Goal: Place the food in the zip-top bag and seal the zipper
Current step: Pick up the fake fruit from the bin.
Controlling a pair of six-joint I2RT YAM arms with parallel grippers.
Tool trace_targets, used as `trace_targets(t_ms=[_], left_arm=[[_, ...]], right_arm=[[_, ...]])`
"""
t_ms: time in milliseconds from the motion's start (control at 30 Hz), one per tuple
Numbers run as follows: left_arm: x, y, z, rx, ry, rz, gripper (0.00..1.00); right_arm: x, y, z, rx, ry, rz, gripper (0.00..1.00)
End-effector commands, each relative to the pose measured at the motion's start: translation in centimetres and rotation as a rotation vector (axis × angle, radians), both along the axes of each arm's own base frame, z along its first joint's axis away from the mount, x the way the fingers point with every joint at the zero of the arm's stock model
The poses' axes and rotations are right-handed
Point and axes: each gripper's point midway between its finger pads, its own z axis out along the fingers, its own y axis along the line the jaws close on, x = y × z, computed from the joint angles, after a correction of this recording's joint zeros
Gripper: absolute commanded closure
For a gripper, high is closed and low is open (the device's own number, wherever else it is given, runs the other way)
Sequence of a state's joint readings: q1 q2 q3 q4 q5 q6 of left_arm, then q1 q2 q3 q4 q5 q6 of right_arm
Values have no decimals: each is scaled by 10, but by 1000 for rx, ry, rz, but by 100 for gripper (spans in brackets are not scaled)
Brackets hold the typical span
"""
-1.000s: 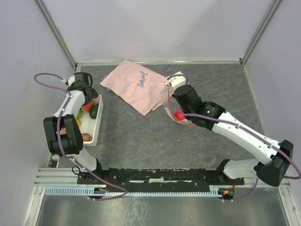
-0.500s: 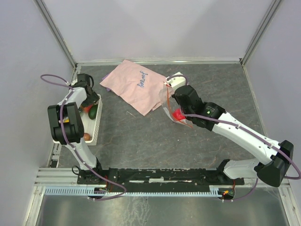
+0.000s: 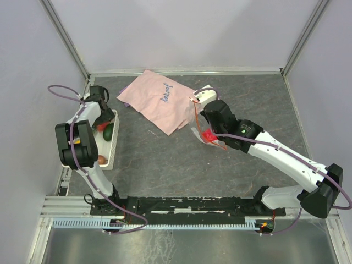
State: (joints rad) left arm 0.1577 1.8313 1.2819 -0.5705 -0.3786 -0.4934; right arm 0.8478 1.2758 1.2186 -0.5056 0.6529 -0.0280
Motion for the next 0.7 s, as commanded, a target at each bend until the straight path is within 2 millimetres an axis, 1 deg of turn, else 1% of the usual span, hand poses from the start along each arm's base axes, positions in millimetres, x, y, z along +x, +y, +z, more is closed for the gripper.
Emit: trace_targets(t_ms=[0,200,267,433,567,667], left_arm=[[-1,6,45,53,-77,-33,29],[-15,0,76,59,-142,-45,29],[-20,-1,85,58,-164,-47,30],[-32,-12,104,30,-234,-78,30],[-36,-34,120,-41,-318,-154,30],[-40,-60,133,-102,-392,-239,30]], right_arm=[[1,2,20,71,-51,3,98],[1,5,18,72,-33,7,98],[0,4,16,65,-24,5,99],[-2,3,16,63,-6,3,98],[-4,6,16,73,17,11,98],[-5,9,16,88,33,17,98]])
